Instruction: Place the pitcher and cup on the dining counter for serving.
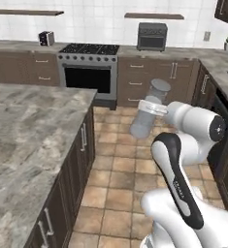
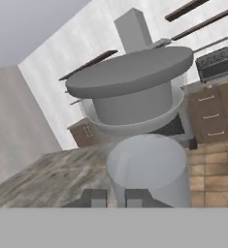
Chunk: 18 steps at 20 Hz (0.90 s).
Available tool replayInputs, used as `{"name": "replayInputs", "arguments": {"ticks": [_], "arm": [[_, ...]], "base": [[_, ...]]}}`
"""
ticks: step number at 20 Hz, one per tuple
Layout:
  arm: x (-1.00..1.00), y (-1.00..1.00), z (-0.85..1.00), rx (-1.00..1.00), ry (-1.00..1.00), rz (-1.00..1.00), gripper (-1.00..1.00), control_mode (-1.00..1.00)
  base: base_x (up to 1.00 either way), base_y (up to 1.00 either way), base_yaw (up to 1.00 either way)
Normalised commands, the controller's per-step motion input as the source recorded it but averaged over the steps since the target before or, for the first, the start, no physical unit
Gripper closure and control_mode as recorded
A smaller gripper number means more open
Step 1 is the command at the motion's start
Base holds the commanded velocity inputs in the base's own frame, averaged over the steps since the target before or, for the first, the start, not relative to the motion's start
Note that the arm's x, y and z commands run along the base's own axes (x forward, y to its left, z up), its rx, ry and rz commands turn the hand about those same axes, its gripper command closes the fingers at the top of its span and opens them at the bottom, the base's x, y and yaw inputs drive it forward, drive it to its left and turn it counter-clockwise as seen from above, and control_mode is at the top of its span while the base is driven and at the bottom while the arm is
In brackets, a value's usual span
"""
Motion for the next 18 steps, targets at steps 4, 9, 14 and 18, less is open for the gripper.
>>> {"name": "replayInputs", "arguments": {"ticks": [4, 9, 14, 18], "arm": [[0.00, 0.00, 0.00, 0.00, 0.00, 0.00, 1.00, 1.00], [0.00, 0.00, 0.00, 0.00, 0.00, 0.00, 1.00, 1.00], [0.00, 0.00, 0.00, 0.00, 0.00, 0.00, 1.00, 1.00], [0.00, 0.00, 0.00, 0.00, 0.00, 0.00, 1.00, 1.00]], "base": [[0.88, 0.22, 0.67], [1.00, -0.08, 0.60], [1.00, -0.63, 0.47], [1.00, -0.78, 0.43]]}}
